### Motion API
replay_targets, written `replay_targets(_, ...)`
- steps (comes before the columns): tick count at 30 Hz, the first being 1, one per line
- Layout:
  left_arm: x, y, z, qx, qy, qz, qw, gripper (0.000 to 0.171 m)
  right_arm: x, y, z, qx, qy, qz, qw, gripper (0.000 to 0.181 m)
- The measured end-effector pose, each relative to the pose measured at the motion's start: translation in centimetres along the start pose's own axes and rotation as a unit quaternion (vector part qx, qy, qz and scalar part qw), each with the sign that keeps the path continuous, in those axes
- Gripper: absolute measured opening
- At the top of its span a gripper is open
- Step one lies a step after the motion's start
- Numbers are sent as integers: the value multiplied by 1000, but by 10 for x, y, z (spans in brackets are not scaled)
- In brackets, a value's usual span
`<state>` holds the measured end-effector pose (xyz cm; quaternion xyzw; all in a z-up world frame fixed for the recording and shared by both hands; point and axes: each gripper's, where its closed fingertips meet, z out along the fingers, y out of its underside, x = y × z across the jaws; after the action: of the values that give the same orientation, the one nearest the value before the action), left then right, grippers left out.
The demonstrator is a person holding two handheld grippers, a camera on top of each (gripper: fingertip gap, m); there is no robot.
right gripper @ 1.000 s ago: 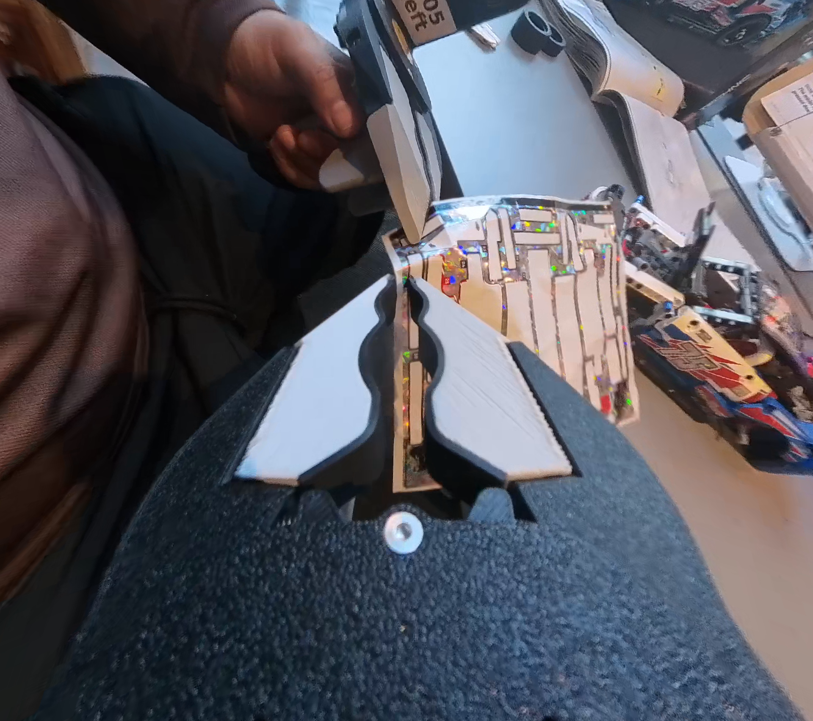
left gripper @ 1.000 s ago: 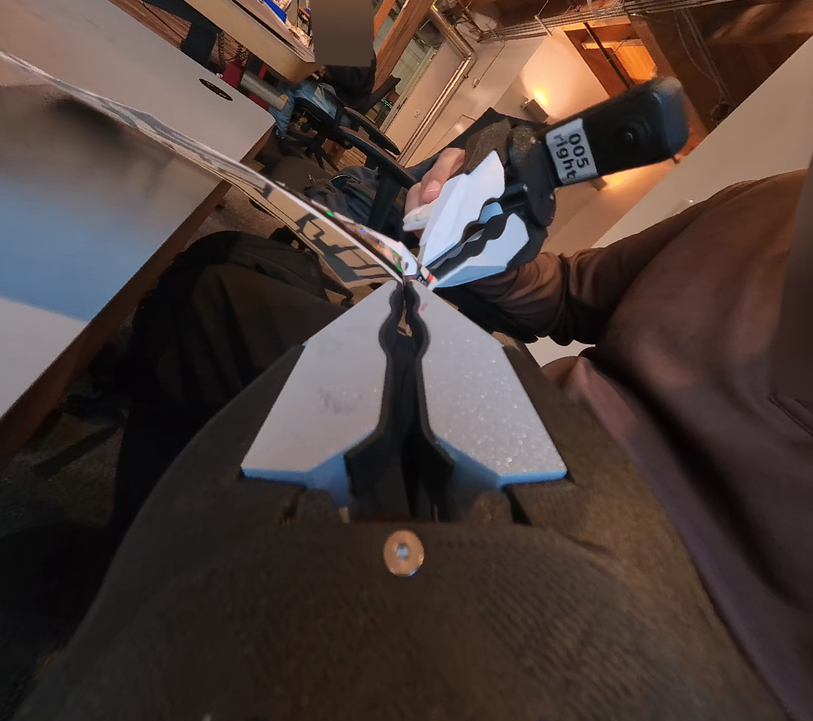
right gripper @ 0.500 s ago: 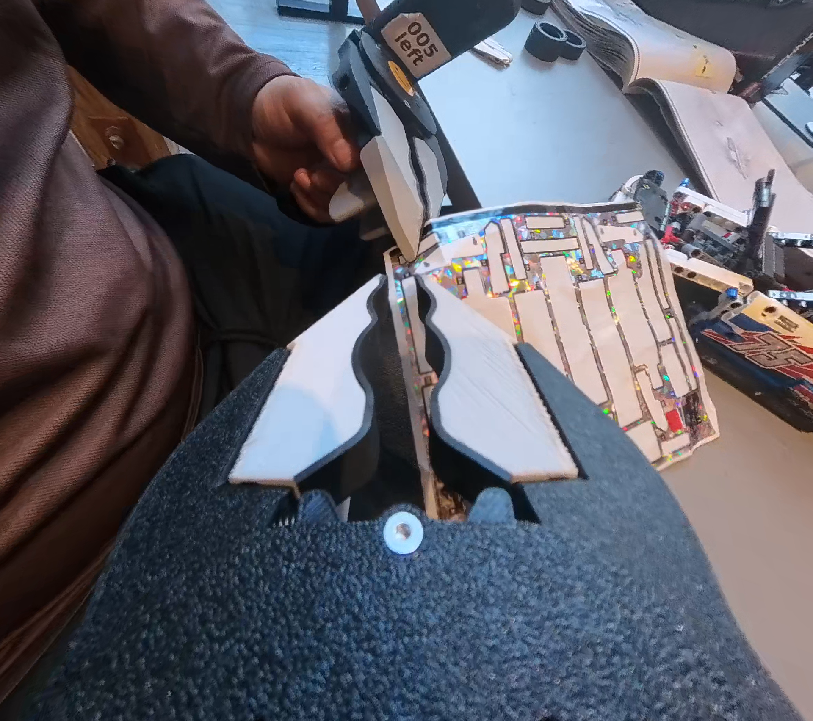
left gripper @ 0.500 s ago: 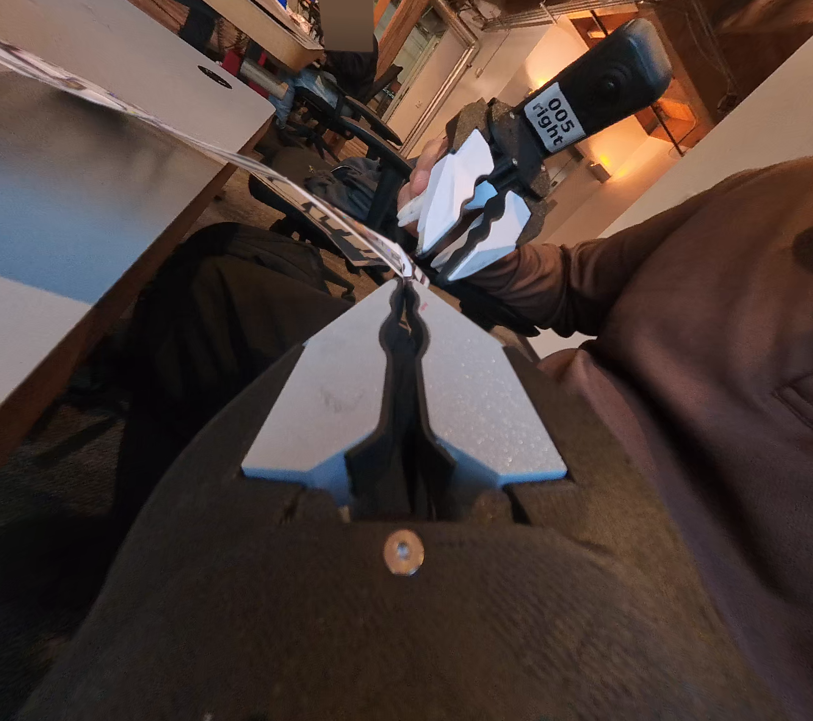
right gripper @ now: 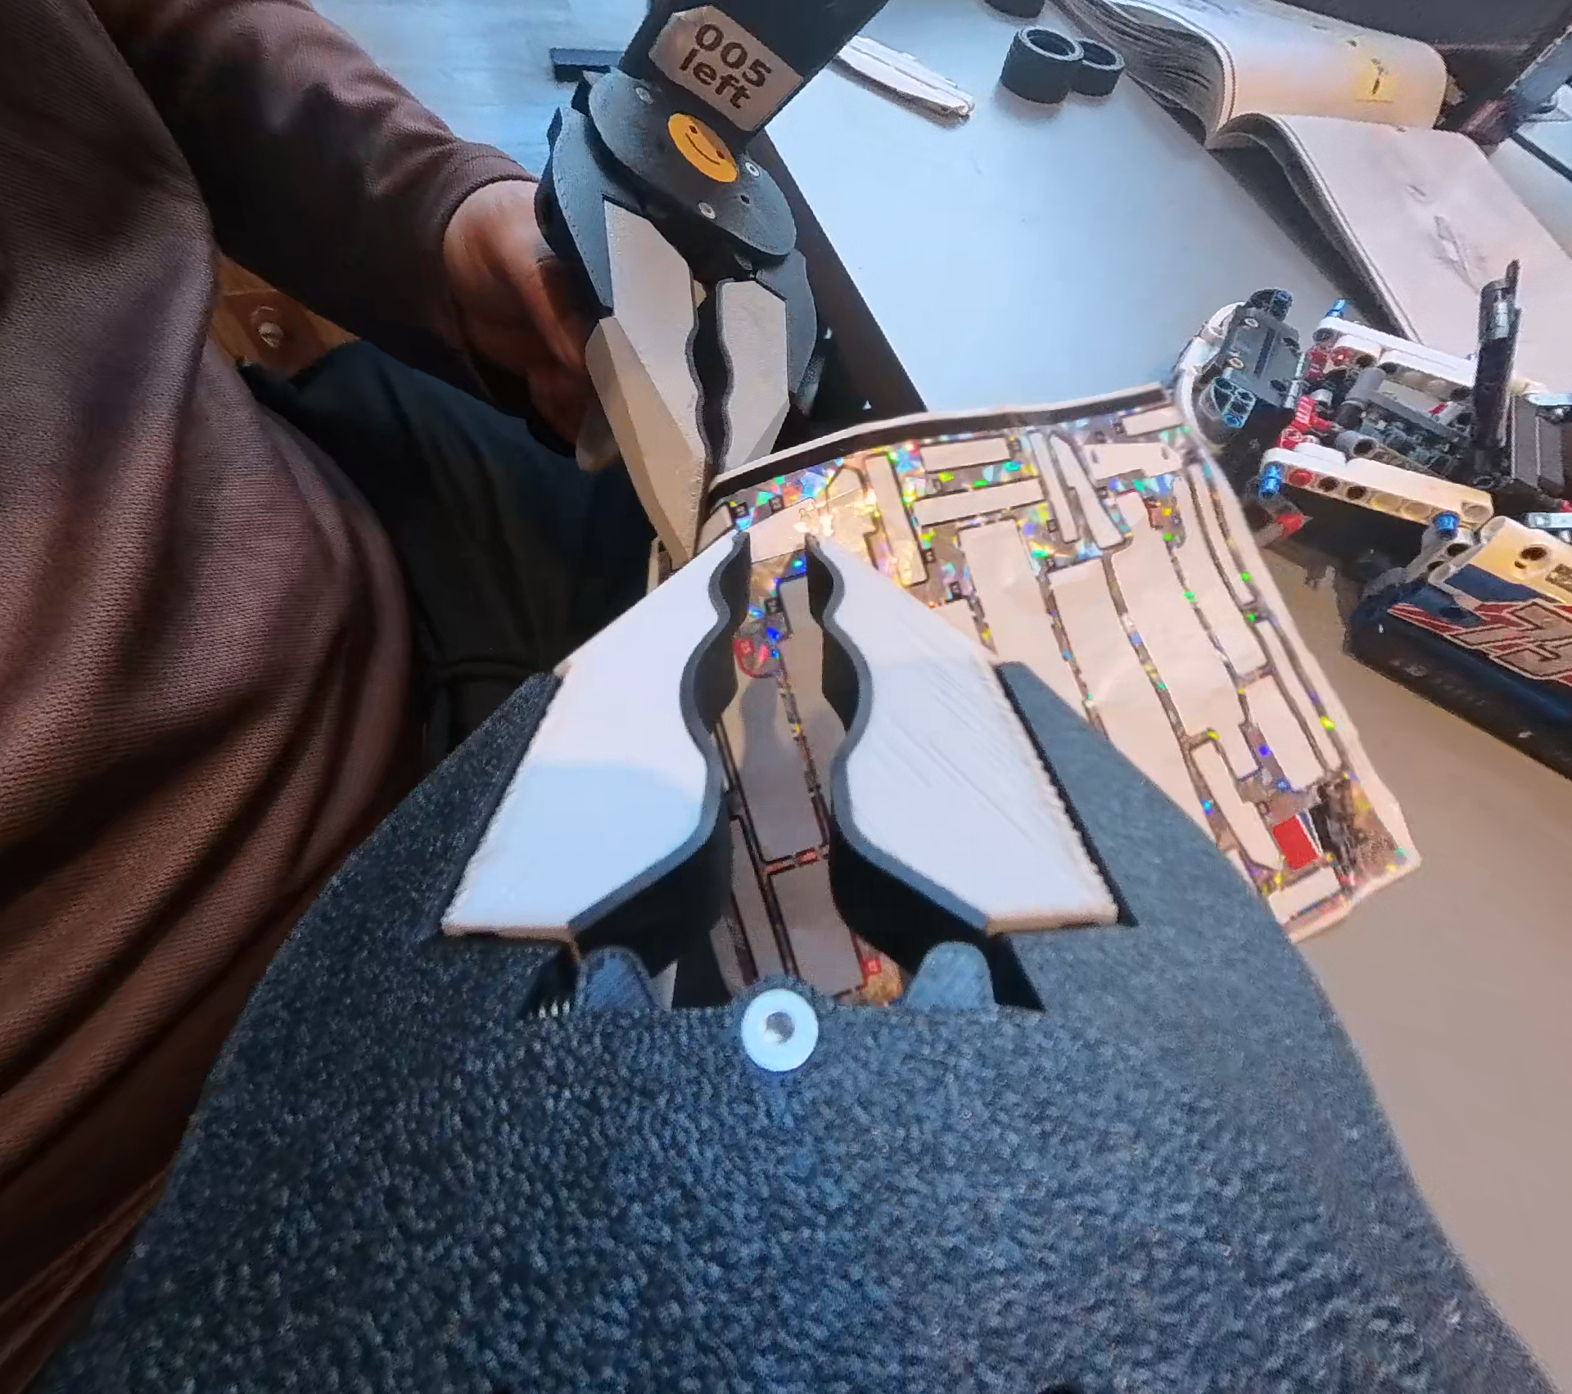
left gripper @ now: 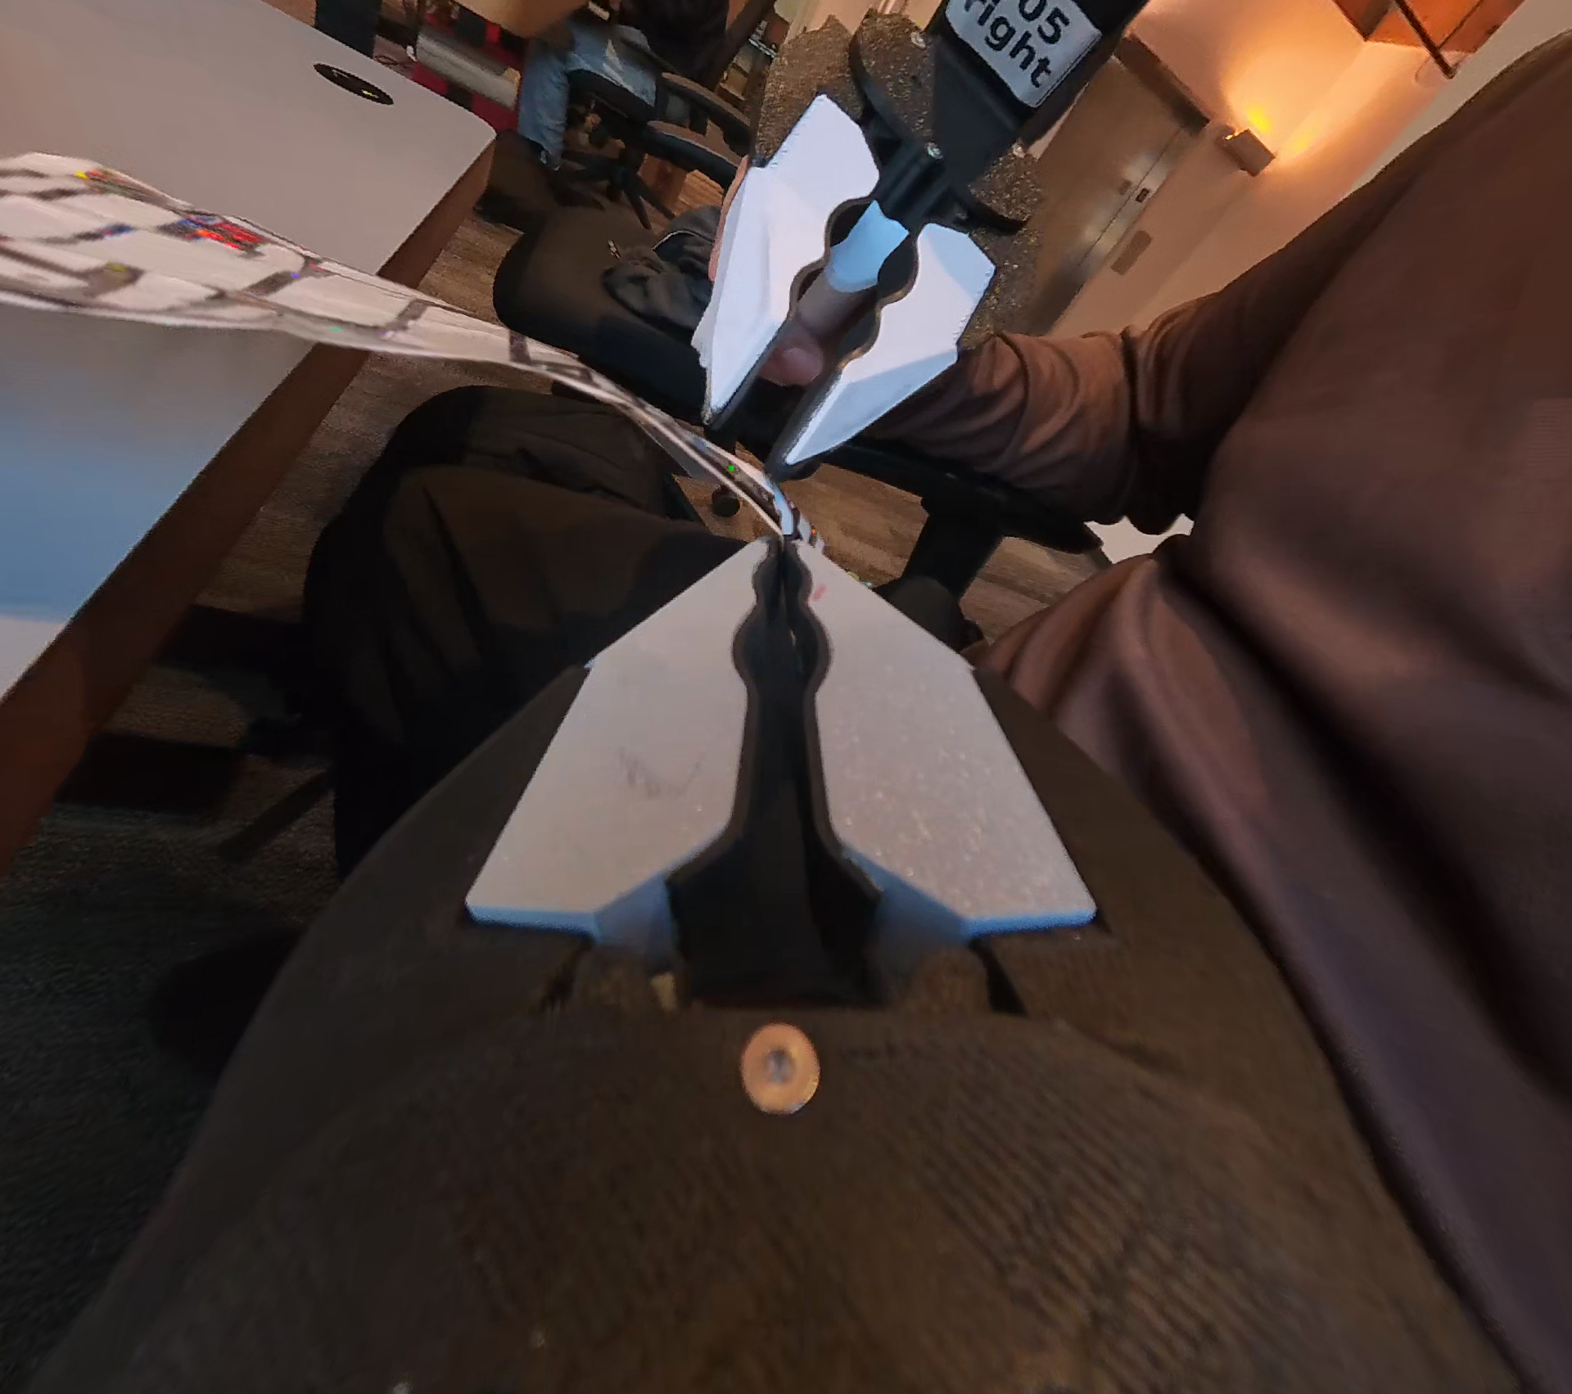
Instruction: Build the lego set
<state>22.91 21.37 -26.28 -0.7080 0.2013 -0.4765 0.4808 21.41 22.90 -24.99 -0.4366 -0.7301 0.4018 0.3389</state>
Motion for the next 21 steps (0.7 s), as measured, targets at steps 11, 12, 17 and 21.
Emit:
replay_targets(11, -5, -31, -17, 100, 23, -90, 991, 0, 14, -6, -7, 40, -8, 78, 996, 13)
replay_targets(12, -6, -33, -19, 109, 26, -100, 989, 0, 14, -8, -8, 45, -9, 82, 996, 13)
replay_targets(17, -3, -36, -20, 124, 46, -129, 983, 0, 7, -13, -3, 40, 0, 62, 997, 19)
replay_targets(21, -3, -40, -21, 140, 60, -151, 977, 0, 8, -14, -1, 42, 6, 64, 997, 19)
